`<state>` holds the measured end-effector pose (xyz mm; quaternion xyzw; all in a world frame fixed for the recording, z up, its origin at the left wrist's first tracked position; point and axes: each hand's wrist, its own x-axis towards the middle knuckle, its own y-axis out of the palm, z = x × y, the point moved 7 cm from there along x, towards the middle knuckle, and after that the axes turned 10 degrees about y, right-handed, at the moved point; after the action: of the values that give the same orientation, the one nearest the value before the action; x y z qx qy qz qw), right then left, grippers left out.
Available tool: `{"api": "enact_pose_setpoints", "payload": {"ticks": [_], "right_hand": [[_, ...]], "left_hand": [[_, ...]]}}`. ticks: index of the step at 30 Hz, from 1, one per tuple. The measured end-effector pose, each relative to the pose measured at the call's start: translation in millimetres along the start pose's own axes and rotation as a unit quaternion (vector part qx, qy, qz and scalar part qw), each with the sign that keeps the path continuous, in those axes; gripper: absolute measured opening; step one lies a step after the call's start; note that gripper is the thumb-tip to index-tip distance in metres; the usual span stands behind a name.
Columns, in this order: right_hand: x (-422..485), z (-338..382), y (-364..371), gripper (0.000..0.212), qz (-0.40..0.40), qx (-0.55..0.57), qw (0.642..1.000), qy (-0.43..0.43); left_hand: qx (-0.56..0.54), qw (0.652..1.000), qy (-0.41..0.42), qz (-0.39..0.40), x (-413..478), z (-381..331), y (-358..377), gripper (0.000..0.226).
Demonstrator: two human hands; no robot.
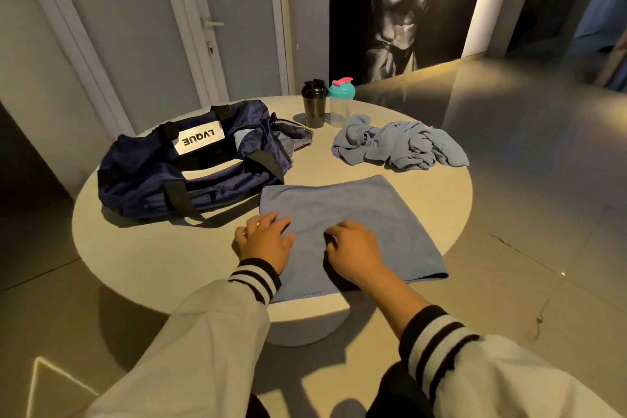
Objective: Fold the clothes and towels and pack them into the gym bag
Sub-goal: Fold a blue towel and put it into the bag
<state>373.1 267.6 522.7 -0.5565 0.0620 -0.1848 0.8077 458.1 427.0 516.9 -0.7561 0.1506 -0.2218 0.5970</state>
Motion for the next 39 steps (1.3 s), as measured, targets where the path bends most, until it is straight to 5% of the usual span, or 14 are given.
{"api": "enact_pose_setpoints", "payload": {"ticks": [3, 7, 11, 16, 21, 27, 32, 34, 37, 39], "right_hand": [[-21, -25, -3, 0.033, -0.003, 0.069, 0.998, -0.008], [-38, -63, -26, 0.028, -0.110, 0.070, 0.988, 0.085], [-55, -82, -25, 0.030, -0.085, 0.076, 0.989, 0.099], [-71, -114, -36, 0.032, -0.105, 0.031, 0.976, 0.187], [-82, -136, -43, 0.038, -0.058, 0.113, 0.955, 0.269], [-78, -115, -49, 0.030, -0.109, 0.100, 0.964, 0.219], [-59, -66, -64, 0.041, -0.106, 0.175, 0.975, 0.087], [-48, -43, -70, 0.041, -0.112, 0.173, 0.977, 0.053], [-36, -1, -75, 0.037, -0.115, 0.186, 0.976, -0.007], [-35, 36, -64, 0.040, -0.085, 0.180, 0.977, -0.078]], "left_hand": [[-0.043, 0.997, 0.057, -0.004, -18, -40, -9, 0.038], [-0.059, 0.987, 0.117, 0.091, -43, -89, 22, 0.058], [0.038, 0.992, 0.077, 0.089, -49, -99, 30, 0.053], [-0.021, 0.976, 0.205, 0.073, -58, -148, 29, 0.048], [-0.034, 0.969, 0.238, 0.056, -65, -148, 38, 0.047], [-0.089, 0.969, 0.231, -0.001, -69, -146, 33, 0.038], [-0.298, 0.937, 0.182, -0.031, -64, -130, 11, 0.031], [-0.256, 0.948, 0.169, -0.089, -66, -112, -5, 0.029], [-0.286, 0.949, 0.078, -0.103, -70, -72, -14, 0.031], [-0.379, 0.918, 0.012, -0.112, -78, -47, -14, 0.033]]}}
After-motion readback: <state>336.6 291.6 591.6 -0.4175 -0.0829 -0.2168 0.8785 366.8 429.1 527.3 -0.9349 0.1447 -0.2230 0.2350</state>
